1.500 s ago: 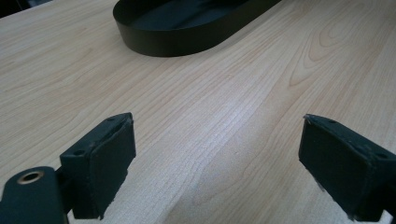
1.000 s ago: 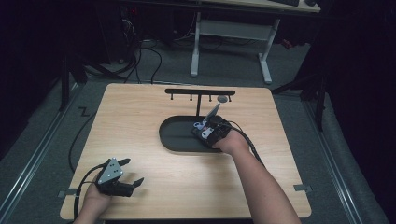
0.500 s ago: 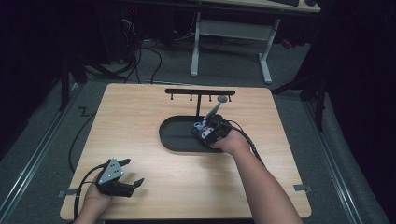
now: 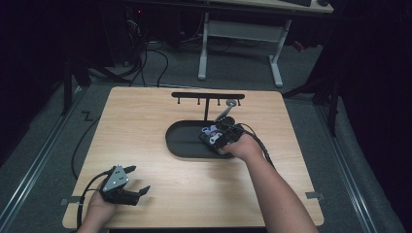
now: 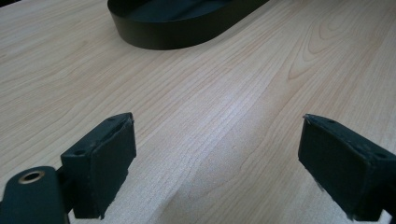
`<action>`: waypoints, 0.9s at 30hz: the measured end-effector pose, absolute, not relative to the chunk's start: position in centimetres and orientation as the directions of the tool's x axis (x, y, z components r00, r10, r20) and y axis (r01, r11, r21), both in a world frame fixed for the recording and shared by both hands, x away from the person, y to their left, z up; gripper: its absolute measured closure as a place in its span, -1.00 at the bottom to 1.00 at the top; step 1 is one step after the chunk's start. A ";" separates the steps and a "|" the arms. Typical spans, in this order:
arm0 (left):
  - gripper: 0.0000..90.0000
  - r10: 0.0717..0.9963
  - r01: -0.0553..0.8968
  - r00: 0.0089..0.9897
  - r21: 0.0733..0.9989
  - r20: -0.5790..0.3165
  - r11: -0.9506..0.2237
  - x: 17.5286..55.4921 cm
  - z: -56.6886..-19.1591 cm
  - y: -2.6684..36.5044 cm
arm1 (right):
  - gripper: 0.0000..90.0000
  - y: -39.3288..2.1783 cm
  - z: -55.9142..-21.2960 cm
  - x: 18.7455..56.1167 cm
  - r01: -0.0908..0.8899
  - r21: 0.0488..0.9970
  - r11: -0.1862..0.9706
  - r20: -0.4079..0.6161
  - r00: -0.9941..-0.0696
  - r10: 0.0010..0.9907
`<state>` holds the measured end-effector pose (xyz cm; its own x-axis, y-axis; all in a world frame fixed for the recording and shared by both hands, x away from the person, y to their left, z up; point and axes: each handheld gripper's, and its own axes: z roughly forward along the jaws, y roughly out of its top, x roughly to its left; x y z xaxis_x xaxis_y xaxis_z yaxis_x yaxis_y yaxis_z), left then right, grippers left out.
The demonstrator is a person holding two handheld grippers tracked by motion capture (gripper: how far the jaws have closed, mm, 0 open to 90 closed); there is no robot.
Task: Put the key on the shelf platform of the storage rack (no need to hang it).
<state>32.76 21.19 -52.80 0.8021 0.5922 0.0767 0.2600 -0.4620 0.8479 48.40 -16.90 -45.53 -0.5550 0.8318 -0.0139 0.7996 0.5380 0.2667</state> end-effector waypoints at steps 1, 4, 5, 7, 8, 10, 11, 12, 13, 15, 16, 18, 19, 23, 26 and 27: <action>-0.74 0.591 0.260 0.803 0.847 0.077 -0.464 32.7 -52.8 21.2 | -0.66 -16.8 -45.4 48.3 0.797 0.266 0.542 -0.021 -0.557 0.830; -0.74 0.588 0.261 0.805 0.845 0.077 -0.468 32.7 -52.8 21.2 | -0.67 -16.7 -45.3 48.1 0.793 0.274 0.544 -0.024 -0.560 0.828; -0.74 0.589 0.260 0.804 0.846 0.077 -0.466 32.7 -52.8 21.2 | -0.66 -16.6 -45.3 48.1 0.792 0.271 0.546 -0.028 -0.561 0.828; -0.74 0.590 0.260 0.804 0.846 0.078 -0.465 32.7 -52.8 21.2 | -0.66 -16.6 -45.3 48.0 0.800 0.272 0.534 -0.018 -0.551 0.834; -0.74 0.590 0.260 0.804 0.846 0.078 -0.465 32.7 -52.8 21.2 | -0.65 -16.7 -45.4 48.0 0.793 0.279 0.541 -0.014 -0.560 0.828; -0.74 0.593 0.261 0.802 0.848 0.076 -0.461 32.7 -52.8 21.3 | -0.63 -16.8 -45.5 47.6 0.797 0.300 0.525 -0.013 -0.546 0.837; -0.74 0.592 0.262 0.803 0.847 0.074 -0.462 32.7 -52.8 21.3 | -0.63 -16.9 -45.6 47.5 0.795 0.308 0.522 -0.011 -0.546 0.838; -0.74 0.591 0.263 0.803 0.846 0.074 -0.464 32.6 -52.8 21.3 | -0.63 -17.0 -45.7 47.3 0.795 0.315 0.518 -0.008 -0.544 0.839; -0.74 0.590 0.263 0.804 0.845 0.075 -0.466 32.6 -52.8 21.3 | -0.63 -17.1 -45.8 47.2 0.789 0.315 0.527 -0.017 -0.551 0.835; -0.74 0.590 0.263 0.804 0.844 0.076 -0.467 32.6 -52.8 21.3 | -0.62 -17.3 -45.9 46.8 0.791 0.323 0.520 -0.015 -0.545 0.838; -0.74 0.588 0.263 0.805 0.843 0.077 -0.469 32.6 -52.8 21.3 | -0.62 -17.5 -45.9 46.6 0.796 0.327 0.509 -0.010 -0.535 0.845; -0.74 0.588 0.264 0.805 0.842 0.077 -0.471 32.6 -52.8 21.3 | -0.62 -17.9 -45.9 46.2 0.787 0.340 0.515 -0.014 -0.543 0.840; -0.74 0.588 0.263 0.805 0.842 0.077 -0.471 32.6 -52.9 21.2 | -0.61 -18.0 -45.9 45.9 0.780 0.353 0.517 -0.020 -0.546 0.837; -0.74 0.588 0.264 0.806 0.841 0.076 -0.472 32.6 -52.9 21.2 | -0.60 -19.1 -45.9 44.5 0.777 0.402 0.485 0.003 -0.531 0.848; -0.74 0.587 0.263 0.806 0.841 0.078 -0.473 32.6 -52.9 21.1 | -0.59 -19.9 -46.2 43.7 0.774 0.431 0.464 0.021 -0.523 0.852; -0.74 0.586 0.261 0.806 0.841 0.080 -0.474 32.5 -52.9 21.1 | -0.59 -20.1 -46.2 43.3 0.771 0.443 0.458 0.018 -0.519 0.855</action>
<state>32.54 21.11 -52.85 0.8061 0.5864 0.0796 0.2615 -0.4736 0.8410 43.30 -20.11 -46.23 -0.5186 0.8548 0.0181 0.7706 0.4581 0.4431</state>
